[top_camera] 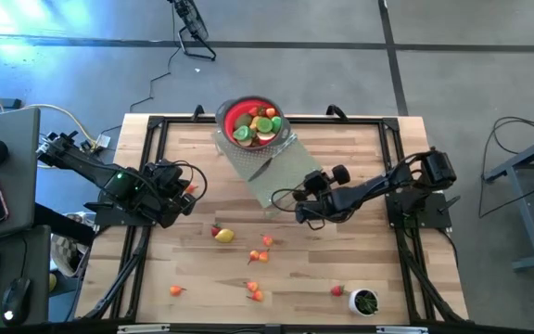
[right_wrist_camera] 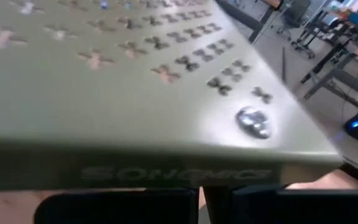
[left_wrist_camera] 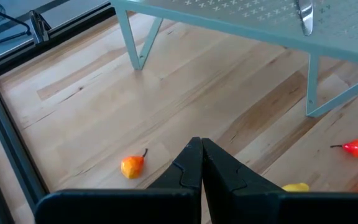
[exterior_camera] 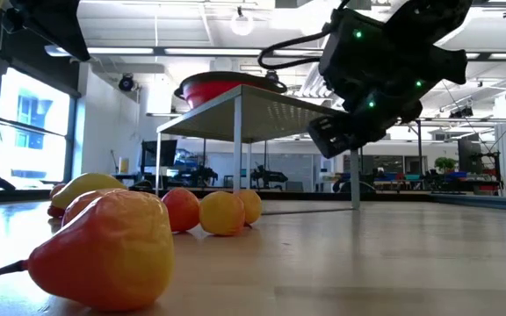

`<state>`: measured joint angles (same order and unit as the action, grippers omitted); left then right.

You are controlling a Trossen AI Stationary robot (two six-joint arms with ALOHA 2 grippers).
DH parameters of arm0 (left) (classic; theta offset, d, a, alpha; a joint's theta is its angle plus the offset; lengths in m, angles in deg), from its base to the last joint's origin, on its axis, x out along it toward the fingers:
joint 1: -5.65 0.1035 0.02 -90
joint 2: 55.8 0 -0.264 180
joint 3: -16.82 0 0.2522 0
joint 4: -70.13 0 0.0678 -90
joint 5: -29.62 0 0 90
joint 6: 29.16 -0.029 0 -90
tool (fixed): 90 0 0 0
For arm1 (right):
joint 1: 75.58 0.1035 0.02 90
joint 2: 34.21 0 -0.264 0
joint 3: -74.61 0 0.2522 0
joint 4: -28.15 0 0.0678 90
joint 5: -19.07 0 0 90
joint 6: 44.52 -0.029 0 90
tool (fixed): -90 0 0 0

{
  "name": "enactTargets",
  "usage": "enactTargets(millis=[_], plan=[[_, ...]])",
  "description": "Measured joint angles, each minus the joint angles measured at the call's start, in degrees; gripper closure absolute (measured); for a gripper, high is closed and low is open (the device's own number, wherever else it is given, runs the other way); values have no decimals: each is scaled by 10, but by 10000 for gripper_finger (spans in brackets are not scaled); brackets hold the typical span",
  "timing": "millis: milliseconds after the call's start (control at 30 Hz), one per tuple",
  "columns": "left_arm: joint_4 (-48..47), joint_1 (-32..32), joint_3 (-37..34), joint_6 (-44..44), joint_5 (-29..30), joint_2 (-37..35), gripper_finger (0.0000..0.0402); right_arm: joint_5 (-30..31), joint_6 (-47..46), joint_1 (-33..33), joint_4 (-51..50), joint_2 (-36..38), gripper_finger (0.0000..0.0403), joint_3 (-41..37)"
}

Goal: Pick & Place Fruit
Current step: Adjust the shelf on the table, then put the orange pear into the red strainer on the shelf

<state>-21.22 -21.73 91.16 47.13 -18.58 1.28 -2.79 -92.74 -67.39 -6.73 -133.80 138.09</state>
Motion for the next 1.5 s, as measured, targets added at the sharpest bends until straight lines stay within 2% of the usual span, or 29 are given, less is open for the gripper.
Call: enactTargets(millis=[133,367,500,667,800,967,1100,1267,1500], plan=[[0,0,0,0,0,0,402,-46,37,0,30,0,400,0],[-1,0,0,0,0,0,402,-165,193,12,156,5,400,0],[-2,0,0,-1,-7,0,402,-241,216,19,144,17,400,1],[9,0,0,19,-21,2,402,-290,200,48,52,78,400,2],[6,18,0,35,-45,21,402,-297,185,84,-2,164,400,1],[-4,96,0,48,-102,56,402,-292,187,123,-26,281,401,1],[-2,166,0,14,-117,89,402,-242,211,149,-29,345,401,1],[19,238,0,-53,-140,130,402,-218,248,165,-31,391,401,1],[26,299,0,-86,-143,180,402,-225,271,185,-39,408,401,0]])
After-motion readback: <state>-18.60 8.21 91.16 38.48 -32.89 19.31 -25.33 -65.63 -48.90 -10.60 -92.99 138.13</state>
